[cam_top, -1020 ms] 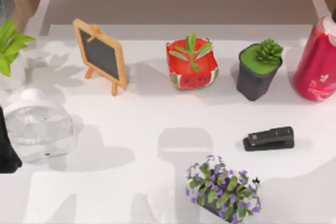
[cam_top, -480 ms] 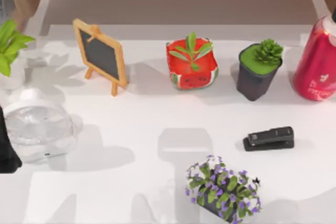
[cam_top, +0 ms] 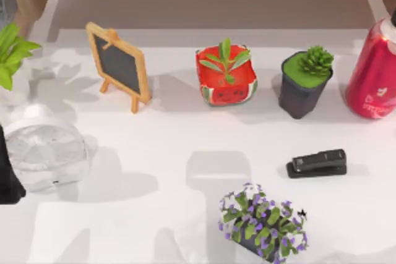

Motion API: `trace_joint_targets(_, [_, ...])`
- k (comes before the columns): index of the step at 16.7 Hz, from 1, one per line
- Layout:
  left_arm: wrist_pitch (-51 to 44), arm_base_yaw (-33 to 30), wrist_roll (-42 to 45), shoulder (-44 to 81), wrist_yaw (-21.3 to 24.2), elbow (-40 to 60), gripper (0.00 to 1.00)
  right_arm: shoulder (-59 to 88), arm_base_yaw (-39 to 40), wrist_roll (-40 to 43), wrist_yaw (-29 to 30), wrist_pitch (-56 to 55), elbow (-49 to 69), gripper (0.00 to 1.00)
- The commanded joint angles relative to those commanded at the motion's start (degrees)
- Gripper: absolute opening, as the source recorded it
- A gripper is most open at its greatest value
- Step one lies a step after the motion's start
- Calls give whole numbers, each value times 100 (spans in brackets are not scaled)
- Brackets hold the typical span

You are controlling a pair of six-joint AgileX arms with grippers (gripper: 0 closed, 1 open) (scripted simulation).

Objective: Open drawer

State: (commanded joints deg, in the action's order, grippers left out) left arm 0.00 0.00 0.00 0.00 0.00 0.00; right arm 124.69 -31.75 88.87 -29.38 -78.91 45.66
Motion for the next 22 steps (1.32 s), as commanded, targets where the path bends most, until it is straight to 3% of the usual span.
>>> trace_joint_targets(21, [0, 0, 0, 0, 0, 0, 100, -656, -900, 1, -927, -1161, -1787, 0])
trace_joint_targets(22, [0, 0, 0, 0, 0, 0, 100, -656, -900, 1, -927, -1161, -1787, 8])
